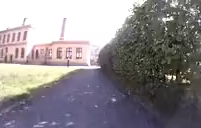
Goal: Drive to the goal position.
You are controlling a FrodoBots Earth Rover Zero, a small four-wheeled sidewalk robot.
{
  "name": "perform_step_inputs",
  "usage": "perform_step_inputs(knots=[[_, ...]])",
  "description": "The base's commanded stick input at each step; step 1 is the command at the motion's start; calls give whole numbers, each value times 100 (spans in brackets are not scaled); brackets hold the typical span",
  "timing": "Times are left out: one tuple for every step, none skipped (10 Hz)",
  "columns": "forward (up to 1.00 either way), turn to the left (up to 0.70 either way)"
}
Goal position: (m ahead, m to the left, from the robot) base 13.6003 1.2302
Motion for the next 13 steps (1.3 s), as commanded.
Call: perform_step_inputs(knots=[[70,5],[70,2],[70,0],[70,0],[70,0],[70,0],[24,0],[8,0],[0,0],[0,0],[0,0],[0,0],[0,0]])
